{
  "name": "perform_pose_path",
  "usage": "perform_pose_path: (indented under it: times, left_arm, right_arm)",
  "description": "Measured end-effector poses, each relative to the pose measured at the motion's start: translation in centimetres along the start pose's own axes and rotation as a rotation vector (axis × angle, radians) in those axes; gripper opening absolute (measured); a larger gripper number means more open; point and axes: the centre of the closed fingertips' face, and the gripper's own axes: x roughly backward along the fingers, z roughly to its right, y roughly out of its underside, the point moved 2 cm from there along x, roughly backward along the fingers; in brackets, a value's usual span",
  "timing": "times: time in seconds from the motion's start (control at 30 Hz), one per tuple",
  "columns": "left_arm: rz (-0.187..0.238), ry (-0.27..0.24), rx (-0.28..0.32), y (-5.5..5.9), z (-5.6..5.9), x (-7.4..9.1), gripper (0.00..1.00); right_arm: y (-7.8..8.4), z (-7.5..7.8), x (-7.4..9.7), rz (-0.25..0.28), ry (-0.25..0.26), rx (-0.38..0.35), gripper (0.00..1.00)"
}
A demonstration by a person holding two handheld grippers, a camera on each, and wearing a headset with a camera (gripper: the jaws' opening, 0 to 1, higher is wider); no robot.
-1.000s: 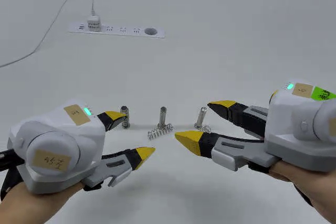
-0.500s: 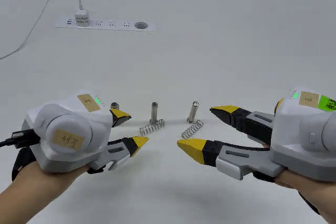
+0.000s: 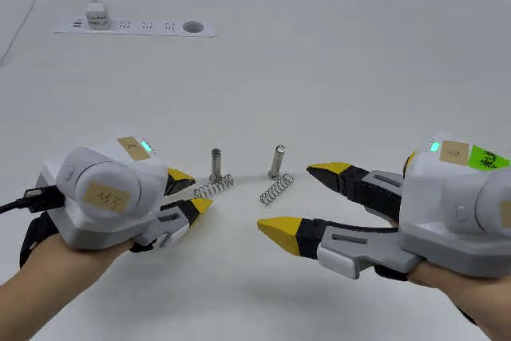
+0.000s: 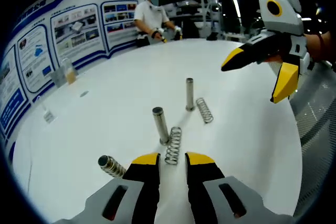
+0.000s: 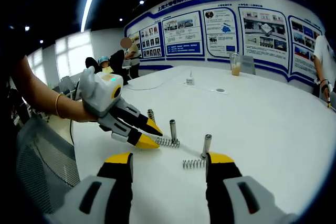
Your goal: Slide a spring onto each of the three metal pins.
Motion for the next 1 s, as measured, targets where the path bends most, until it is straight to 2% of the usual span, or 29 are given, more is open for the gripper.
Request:
perform_pose_path:
  times: [0.23, 0.47, 0.8, 0.93, 1.0]
  left_arm:
    - [-0.013, 0.009, -0.001, 0.3, 0.1, -0.5, 0.16]
    - [-0.004, 0.019, 0.024, 0.2, 0.1, -0.6, 0.12]
    - [-0.001, 0.035, -0.013, 0.5, 0.7, -0.2, 0.1]
    - [0.001, 0.032, -0.04, 0.6, 1.1, 0.3, 0.1]
    - [0.018, 0.031, -0.044, 0.4, 1.3, 0.7, 0.1]
  right_arm:
    - [0.3, 0.3, 0.1, -0.006, 0.008, -0.015, 0.57]
    - [0.4, 0.4, 0.2, -0.012, 0.015, -0.026, 0.57]
    - [0.6, 0.5, 0.3, -0.007, 0.025, -0.06, 0.56]
    - [0.6, 0.7, 0.4, 0.001, 0.031, -0.108, 0.55]
    - [0.5, 0.8, 0.6, 0.014, 0.035, -0.133, 0.54]
